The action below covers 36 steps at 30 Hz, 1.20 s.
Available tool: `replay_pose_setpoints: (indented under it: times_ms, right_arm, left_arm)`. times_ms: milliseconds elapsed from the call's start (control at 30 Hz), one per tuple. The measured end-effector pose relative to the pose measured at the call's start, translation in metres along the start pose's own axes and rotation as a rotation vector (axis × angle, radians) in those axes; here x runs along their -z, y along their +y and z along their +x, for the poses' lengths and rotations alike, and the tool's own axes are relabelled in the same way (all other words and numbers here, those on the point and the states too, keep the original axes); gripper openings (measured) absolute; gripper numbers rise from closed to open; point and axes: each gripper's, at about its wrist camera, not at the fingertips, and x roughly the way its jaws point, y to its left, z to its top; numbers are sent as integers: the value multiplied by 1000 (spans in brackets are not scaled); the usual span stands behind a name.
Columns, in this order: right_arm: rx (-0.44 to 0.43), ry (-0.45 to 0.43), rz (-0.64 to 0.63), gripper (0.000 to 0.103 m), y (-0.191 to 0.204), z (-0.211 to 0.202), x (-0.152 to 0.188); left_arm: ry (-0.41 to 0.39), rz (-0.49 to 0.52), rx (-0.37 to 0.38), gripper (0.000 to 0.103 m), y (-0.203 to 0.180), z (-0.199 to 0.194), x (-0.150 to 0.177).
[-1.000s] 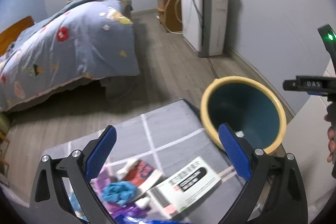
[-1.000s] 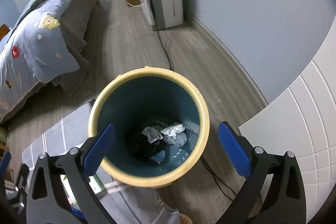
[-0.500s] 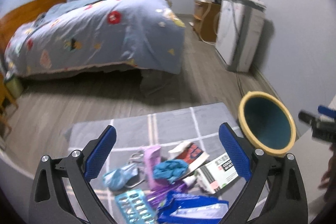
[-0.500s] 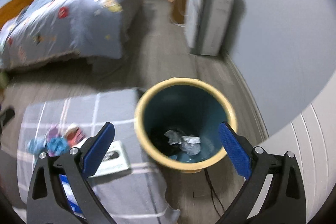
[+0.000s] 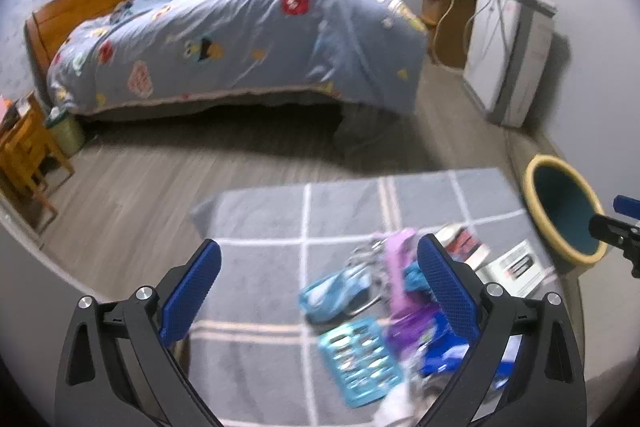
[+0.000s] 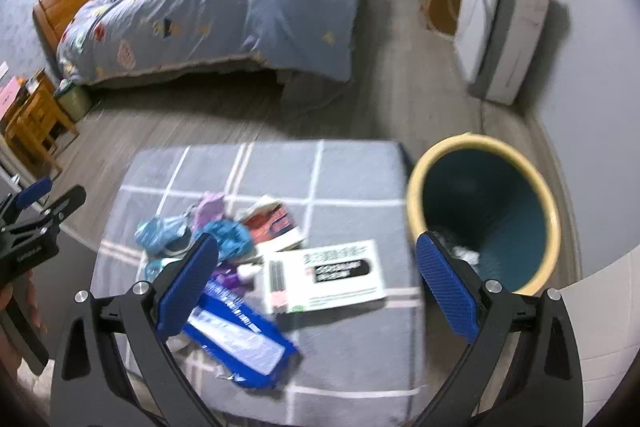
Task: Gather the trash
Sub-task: 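Move both tools back over the trash pile, then grasp the blue snack wrapper with the right tool while the left tool grasps the blue face mask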
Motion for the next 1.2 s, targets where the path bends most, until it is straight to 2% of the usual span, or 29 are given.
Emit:
replay_pose_setpoints:
  times_ms: [100, 333, 533, 700, 800, 867, 933, 967, 1000, 1067, 1200]
  right_arm:
    - [-29, 31, -24, 97, 22, 9, 10]
    - [-108, 144, -160, 97, 78, 39, 42]
    - [-87, 190, -331, 97, 110, 61, 66]
    - [-71, 238, -421, 97, 118, 77, 82]
    - [-65, 257, -443, 86, 120, 85, 85]
    - [-52, 286, -467, 66, 122, 94, 89]
    - [-52, 306, -486, 51, 124, 99, 93]
    - [-64, 300, -492, 36, 126, 99, 92]
    - [-71, 297, -497, 28, 127, 98, 90]
    - [-72, 279, -501, 22, 129, 96, 87]
    - [-101, 261, -459, 18, 123, 88, 73]
  left_arm:
    - [33, -32, -31, 97, 18, 6, 8]
    - [81, -75, -27, 97, 36, 16, 17]
    - [123, -123, -22, 97, 43, 32, 23]
    - [140, -80, -22, 97, 36, 44, 21]
    - [153, -68, -24, 97, 31, 50, 22]
    - [165, -72, -20, 97, 29, 55, 22]
    - [172, -70, -17, 97, 27, 58, 23]
    - [175, -67, -16, 97, 26, 60, 23]
    - [177, -64, -15, 97, 25, 61, 23]
    - [180, -59, -13, 97, 23, 64, 23]
    - [201, -60, -22, 97, 23, 72, 27]
